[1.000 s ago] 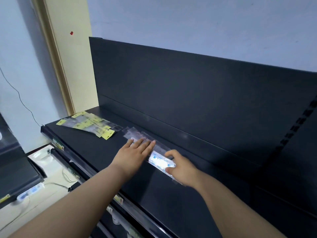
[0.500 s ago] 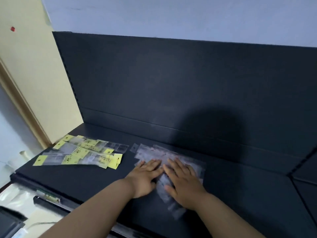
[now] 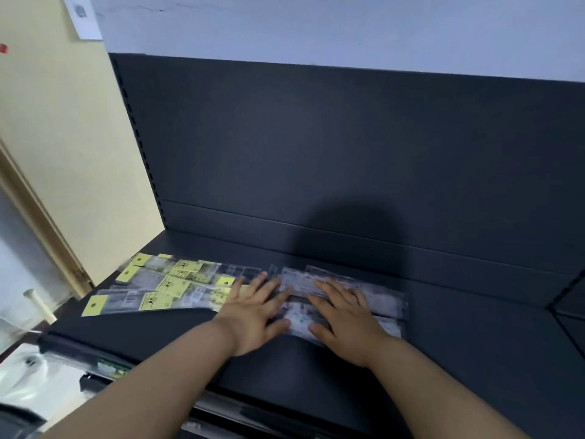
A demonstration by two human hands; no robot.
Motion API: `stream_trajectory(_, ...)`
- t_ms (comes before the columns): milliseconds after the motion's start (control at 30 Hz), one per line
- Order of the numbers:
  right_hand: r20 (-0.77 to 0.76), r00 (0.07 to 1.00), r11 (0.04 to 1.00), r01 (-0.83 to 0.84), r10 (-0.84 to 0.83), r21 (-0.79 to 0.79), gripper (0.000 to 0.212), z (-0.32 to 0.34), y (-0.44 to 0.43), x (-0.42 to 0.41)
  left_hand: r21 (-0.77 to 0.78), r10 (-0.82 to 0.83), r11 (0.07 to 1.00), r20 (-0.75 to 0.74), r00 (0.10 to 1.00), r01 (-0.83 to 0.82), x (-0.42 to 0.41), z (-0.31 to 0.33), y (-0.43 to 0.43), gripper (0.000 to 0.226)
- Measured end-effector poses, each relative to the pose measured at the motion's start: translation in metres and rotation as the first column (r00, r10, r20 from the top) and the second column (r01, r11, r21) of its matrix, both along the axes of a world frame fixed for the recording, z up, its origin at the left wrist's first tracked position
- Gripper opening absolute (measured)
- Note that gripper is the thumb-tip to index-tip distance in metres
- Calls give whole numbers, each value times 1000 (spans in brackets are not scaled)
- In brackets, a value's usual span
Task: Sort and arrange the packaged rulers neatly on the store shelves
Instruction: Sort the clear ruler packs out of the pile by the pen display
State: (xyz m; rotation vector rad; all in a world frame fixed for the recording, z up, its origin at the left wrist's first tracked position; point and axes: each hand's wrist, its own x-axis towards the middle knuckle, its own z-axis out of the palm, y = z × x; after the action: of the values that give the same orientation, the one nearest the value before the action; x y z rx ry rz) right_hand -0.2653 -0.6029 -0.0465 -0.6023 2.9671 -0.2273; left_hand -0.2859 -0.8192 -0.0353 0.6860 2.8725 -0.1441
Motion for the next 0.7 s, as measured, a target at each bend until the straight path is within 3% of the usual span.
stream_trajectory(100, 18, 998, 997, -63, 63, 39, 63, 8, -31, -11, -46, 99, 994, -26, 995, -100, -10, -1, -44, 104)
stream_trajectory(167, 15, 994, 992, -106, 105, 62, 61, 11, -56, -21, -60, 159, 985, -12, 987, -160, -15, -2, -69, 109)
stream_trajectory(333, 25, 987, 986, -162, 161, 41, 61, 10, -119, -42, -43, 285, 958, 37, 958, -283, -15, -5, -109, 63)
stream_trajectory(500, 38, 989, 990, -141, 141, -16, 60, 5, -125, -44, 3, 317, 948, 52, 947, -318, -19, -14, -117, 58)
stream_trajectory(700, 36, 999, 999, -5, 4, 41, 66, -1, -78, -47, 87, 471, 875, 84, 878, -477, -44, -24, -119, 56)
